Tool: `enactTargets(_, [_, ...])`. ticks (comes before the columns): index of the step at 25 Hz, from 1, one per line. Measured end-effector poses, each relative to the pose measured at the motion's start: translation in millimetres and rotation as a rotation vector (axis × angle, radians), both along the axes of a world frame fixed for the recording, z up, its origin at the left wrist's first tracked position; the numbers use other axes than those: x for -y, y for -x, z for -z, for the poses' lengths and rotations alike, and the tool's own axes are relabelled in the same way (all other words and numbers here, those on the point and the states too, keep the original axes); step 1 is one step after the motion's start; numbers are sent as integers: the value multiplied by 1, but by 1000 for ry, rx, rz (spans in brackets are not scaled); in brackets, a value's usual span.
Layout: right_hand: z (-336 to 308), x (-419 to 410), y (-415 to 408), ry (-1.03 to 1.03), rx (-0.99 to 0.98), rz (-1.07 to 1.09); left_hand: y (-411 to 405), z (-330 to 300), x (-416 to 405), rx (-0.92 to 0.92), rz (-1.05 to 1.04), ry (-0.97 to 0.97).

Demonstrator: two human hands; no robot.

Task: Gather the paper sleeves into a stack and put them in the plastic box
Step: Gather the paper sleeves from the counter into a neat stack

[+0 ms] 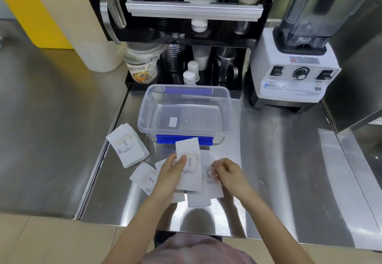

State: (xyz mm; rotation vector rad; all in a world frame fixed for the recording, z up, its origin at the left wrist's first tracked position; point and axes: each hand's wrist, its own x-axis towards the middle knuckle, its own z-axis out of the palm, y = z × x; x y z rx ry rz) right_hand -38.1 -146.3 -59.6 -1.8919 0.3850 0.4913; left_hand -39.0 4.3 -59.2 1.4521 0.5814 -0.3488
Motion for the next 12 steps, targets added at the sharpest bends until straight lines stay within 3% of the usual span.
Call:
enactTargets(4, [14,-23,9,411,-19,-257,8,4,-30,-30,-96,-81])
enactTargets(7, [16,-44,14,648,22,-326,13,8,-40,-15,-117,-103])
enactTargets(12, [17,-52,10,699,4,-321,16,9,-46,-21,-100,-80])
